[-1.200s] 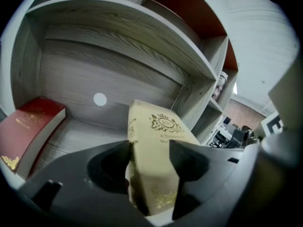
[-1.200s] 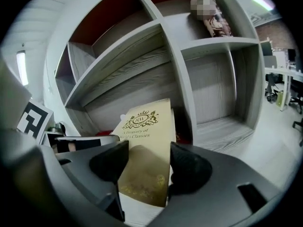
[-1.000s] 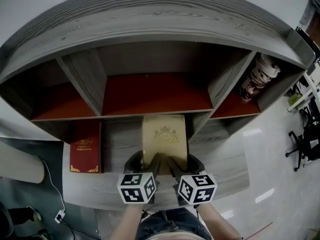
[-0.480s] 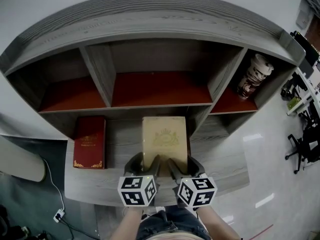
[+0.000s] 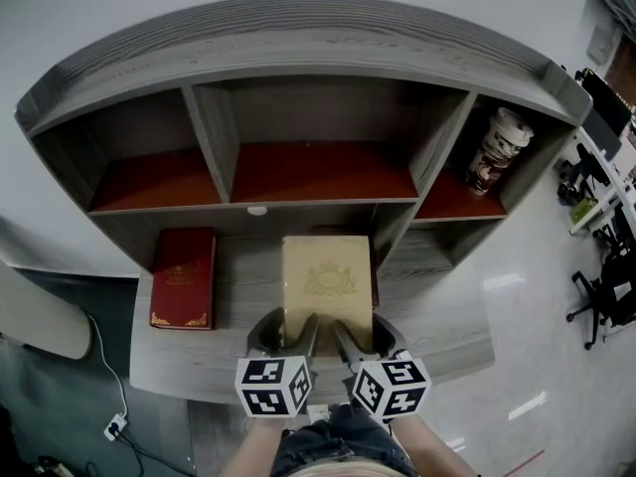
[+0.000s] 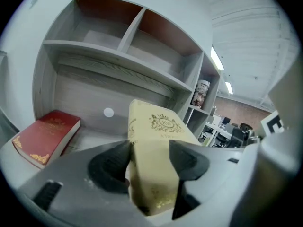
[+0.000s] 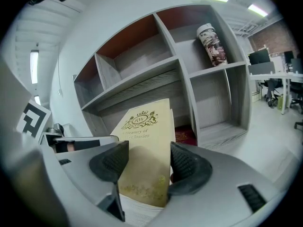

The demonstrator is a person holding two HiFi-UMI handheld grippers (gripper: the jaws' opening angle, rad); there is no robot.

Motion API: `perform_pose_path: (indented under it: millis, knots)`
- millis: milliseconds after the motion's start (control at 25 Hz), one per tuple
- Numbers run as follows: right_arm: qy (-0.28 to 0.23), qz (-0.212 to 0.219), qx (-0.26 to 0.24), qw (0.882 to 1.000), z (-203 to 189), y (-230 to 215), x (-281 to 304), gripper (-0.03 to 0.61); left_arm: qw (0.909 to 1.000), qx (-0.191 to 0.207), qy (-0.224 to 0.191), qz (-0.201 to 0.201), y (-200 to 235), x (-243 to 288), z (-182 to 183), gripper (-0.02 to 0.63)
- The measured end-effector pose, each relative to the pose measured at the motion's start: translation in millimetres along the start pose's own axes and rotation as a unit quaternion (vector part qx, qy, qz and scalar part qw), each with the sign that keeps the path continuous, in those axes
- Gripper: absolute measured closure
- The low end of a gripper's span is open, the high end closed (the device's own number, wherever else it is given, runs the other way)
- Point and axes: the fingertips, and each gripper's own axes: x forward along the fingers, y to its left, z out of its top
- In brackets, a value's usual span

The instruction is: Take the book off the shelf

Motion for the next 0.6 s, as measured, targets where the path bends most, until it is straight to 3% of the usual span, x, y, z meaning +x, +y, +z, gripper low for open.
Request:
perform_pose_path:
  millis: [600]
  knots:
    - [-0.032, 0.013, -0.007, 0.999, 3.1, -4.1, -42.5, 0.304, 0.9995, 0.014, -0.027, 0.009, -34.6, -27.9, -2.1, 0.359]
